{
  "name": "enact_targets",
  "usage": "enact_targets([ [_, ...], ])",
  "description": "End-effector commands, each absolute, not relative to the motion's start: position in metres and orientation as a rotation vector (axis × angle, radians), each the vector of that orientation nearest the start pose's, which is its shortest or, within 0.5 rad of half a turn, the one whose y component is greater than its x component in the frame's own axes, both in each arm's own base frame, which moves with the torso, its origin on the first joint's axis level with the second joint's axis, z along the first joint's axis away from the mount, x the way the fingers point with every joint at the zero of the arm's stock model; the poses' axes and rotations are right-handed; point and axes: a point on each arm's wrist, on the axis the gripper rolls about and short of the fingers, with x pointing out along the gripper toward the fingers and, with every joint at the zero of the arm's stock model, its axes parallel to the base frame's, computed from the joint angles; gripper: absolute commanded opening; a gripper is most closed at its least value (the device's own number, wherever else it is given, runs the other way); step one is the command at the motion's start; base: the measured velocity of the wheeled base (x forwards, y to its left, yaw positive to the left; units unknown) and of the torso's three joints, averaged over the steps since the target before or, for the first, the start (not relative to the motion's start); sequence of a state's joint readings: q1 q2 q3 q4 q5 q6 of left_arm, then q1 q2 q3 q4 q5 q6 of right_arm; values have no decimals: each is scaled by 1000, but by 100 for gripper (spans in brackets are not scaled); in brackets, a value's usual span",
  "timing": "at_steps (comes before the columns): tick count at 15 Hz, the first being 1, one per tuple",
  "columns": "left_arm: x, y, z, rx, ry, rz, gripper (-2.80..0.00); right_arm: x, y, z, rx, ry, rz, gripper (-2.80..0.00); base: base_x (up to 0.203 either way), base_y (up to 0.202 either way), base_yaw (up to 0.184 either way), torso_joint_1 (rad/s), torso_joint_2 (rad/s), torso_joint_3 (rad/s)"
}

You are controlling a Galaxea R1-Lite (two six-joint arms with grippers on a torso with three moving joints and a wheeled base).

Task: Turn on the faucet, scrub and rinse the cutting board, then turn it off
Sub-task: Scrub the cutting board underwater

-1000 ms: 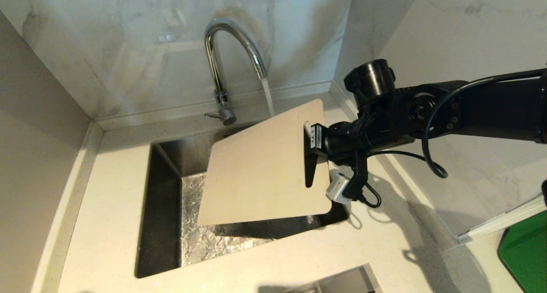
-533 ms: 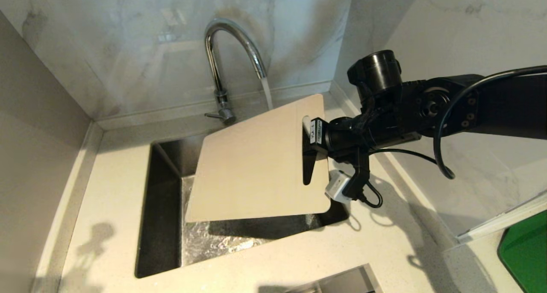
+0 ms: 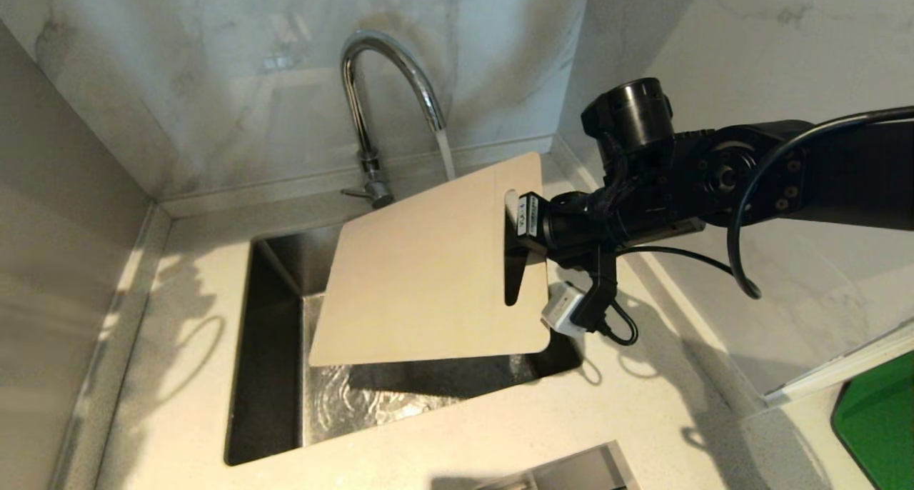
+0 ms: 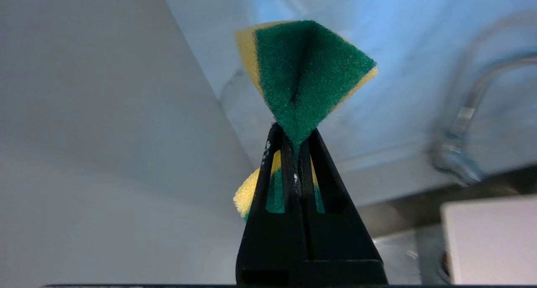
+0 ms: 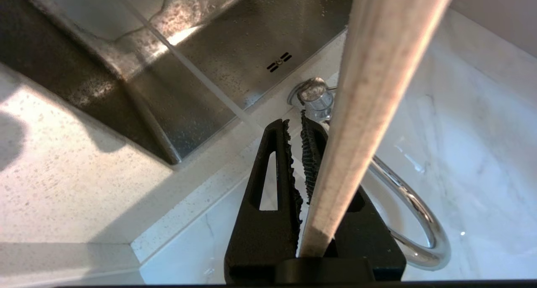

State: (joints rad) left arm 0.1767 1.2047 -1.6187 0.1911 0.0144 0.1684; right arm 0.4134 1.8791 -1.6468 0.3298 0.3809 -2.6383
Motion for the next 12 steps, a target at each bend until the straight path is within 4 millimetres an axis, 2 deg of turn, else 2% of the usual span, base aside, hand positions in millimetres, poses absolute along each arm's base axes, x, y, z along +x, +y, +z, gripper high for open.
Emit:
enact_targets([
  [1, 170, 30, 429, 137, -37, 180, -280, 327, 159, 265, -2389, -840, 1002, -280, 0, 0, 0, 0, 0, 0],
  [5, 193, 7, 408, -156, 134, 8, -280, 323, 163, 264, -2384, -858, 1015, -280, 0, 0, 0, 0, 0, 0],
  [9, 201, -19, 393, -452, 296, -180, -280, 319, 164, 261, -2379, -859, 1034, -280, 0, 0, 0, 0, 0, 0],
  [12, 212, -38, 384, -630, 415, -303, -280, 310, 173, 262, -2373, -905, 1044, -280, 0, 0, 0, 0, 0, 0],
])
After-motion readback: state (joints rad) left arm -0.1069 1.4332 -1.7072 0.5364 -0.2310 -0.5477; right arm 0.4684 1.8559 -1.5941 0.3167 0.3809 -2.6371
